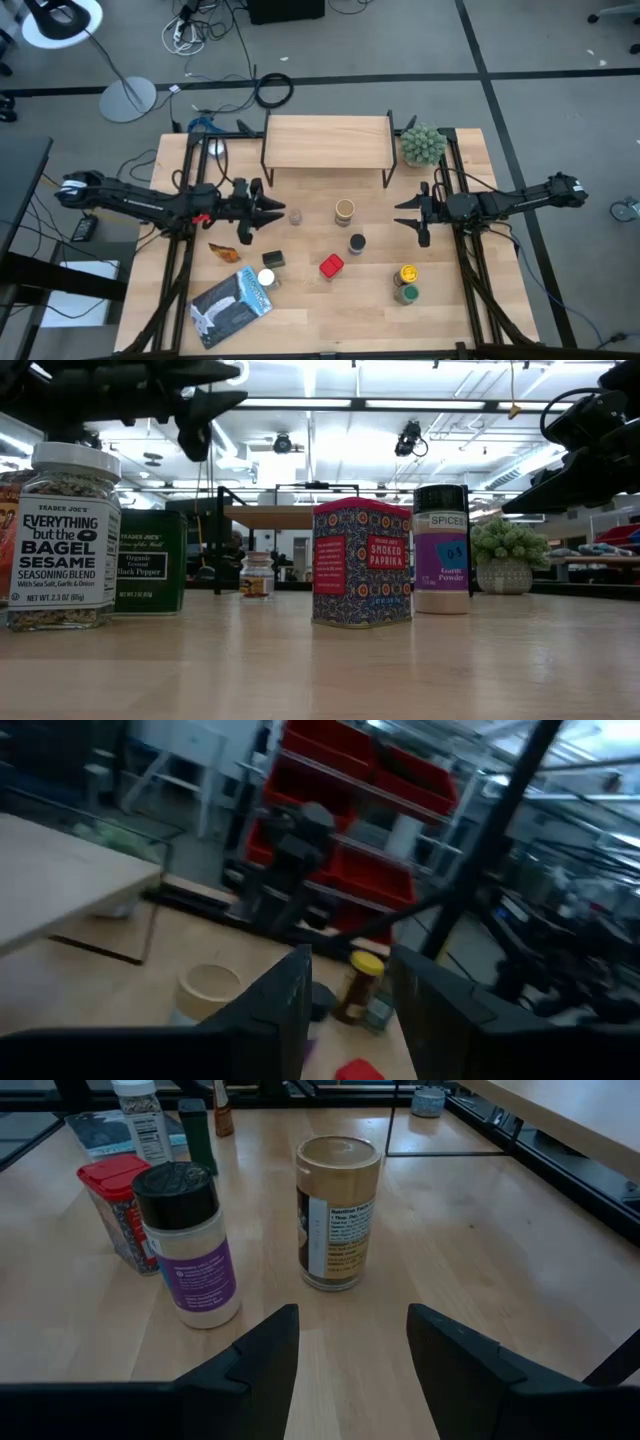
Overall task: Shelf spices
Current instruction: Put the red seasoning bottle on the shelf
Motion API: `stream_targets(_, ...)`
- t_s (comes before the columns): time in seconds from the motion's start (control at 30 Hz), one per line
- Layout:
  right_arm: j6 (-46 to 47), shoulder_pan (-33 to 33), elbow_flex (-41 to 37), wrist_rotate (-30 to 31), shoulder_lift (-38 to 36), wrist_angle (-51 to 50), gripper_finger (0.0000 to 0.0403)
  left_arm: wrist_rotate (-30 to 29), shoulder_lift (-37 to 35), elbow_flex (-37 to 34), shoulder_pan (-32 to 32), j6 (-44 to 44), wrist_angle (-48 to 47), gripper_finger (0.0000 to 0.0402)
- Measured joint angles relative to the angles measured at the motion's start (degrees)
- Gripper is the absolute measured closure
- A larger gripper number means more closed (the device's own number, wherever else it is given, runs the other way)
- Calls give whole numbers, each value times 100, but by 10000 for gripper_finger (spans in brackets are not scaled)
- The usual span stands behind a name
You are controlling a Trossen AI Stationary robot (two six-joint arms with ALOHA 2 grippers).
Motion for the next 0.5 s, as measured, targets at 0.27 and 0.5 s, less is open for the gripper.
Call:
stream_targets(0.27,2,0,0,1,1,0,215,-505,469,0,0,-197,232,188)
stream_targets(0.5,1,0,0,1,1,0,215,-649,858,0,0,110,637,79)
